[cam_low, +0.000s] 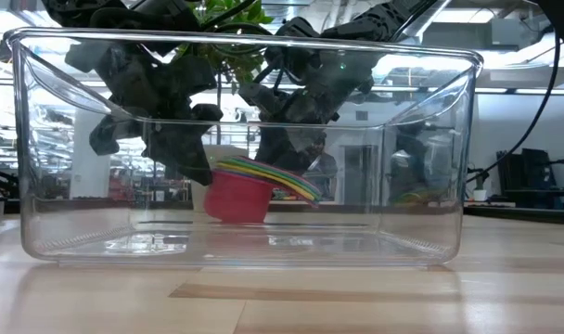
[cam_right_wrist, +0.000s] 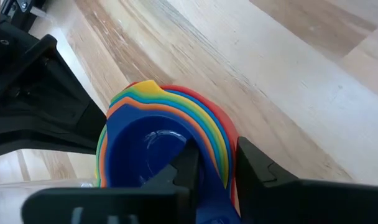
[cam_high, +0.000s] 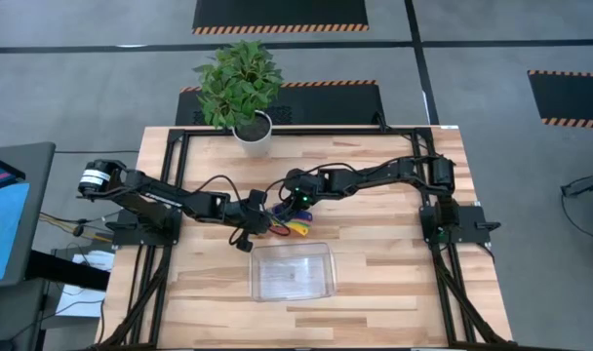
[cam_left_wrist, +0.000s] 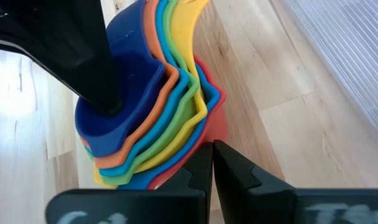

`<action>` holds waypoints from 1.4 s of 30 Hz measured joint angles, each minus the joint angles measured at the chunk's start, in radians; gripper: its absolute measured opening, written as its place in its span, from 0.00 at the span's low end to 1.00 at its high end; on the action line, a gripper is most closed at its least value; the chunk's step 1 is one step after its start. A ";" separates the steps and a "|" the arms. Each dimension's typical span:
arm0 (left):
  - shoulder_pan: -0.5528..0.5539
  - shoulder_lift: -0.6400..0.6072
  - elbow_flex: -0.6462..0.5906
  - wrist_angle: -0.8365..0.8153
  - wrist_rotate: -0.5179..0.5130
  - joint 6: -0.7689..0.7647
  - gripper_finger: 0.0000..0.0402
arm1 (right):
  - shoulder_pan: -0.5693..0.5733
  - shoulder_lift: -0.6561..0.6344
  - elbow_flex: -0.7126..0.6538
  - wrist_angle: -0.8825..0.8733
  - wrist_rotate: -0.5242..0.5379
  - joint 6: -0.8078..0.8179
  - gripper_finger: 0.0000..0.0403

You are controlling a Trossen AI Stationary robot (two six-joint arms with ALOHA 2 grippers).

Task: Nest measuring cups in basket
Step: Put the colored stacked measuring cups into the transparent bin

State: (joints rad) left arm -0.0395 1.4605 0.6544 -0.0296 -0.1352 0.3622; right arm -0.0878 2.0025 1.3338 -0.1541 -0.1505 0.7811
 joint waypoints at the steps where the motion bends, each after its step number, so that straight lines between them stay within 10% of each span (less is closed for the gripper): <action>1: 0.000 0.000 0.000 0.000 0.000 0.000 0.03 | 0.000 0.000 0.000 0.001 0.000 0.000 0.19; 42: -0.001 0.012 0.108 -0.172 0.075 -0.027 0.03 | 0.003 -0.005 0.067 -0.089 -0.006 -0.060 0.13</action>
State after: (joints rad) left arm -0.0402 1.4725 0.7624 -0.2014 -0.0599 0.3353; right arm -0.0849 1.9976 1.4010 -0.2435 -0.1562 0.7212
